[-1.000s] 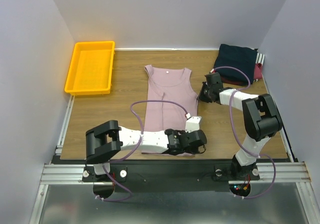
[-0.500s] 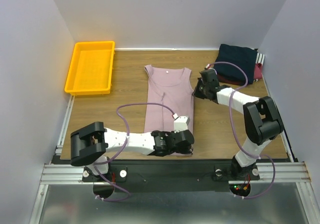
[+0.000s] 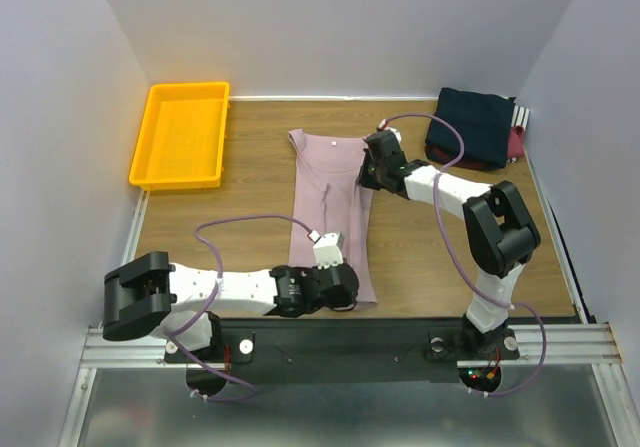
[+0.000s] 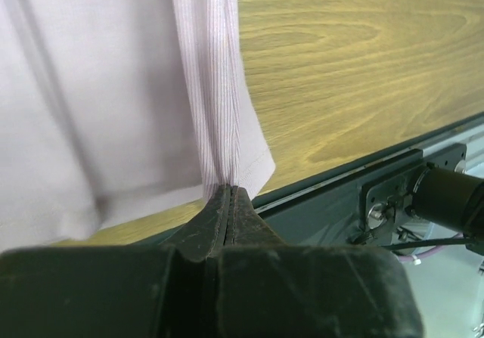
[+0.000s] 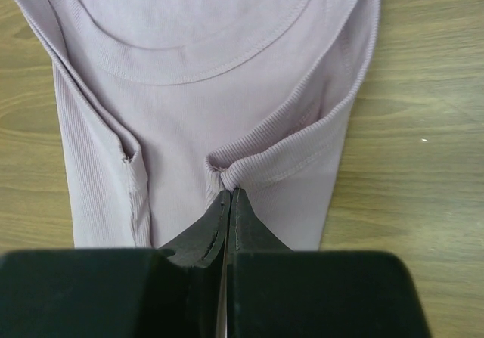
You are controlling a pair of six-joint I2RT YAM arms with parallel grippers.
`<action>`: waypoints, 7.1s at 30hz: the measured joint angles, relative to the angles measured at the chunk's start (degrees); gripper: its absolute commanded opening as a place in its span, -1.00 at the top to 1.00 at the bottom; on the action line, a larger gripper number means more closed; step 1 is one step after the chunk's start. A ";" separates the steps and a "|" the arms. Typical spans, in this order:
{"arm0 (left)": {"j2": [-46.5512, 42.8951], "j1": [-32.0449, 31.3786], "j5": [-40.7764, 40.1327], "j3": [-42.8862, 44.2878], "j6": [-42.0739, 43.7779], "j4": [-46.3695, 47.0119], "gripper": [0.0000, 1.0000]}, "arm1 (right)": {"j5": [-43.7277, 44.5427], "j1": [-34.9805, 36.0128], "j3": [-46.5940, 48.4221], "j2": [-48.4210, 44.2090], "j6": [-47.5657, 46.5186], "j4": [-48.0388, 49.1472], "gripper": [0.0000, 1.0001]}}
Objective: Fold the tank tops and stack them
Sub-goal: Fold the tank top
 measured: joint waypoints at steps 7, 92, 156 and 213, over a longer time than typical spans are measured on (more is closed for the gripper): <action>-1.75 0.00 -1.07 -1.81 -3.58 -2.82 1.00 | 1.68 2.97 5.01 4.59 0.90 -1.46 0.99; -35.08 4.57 -3.34 -22.51 -26.84 -27.19 -0.16 | -4.17 33.79 -44.39 -41.27 23.02 -9.51 -0.36; -18.86 6.58 8.37 -18.38 -13.90 -10.73 0.01 | 6.47 33.75 -41.00 -43.06 21.24 -25.09 -0.71; -13.66 -11.63 3.30 -17.62 -27.93 -9.70 1.00 | 5.25 46.97 -43.01 -48.78 30.80 -29.62 0.99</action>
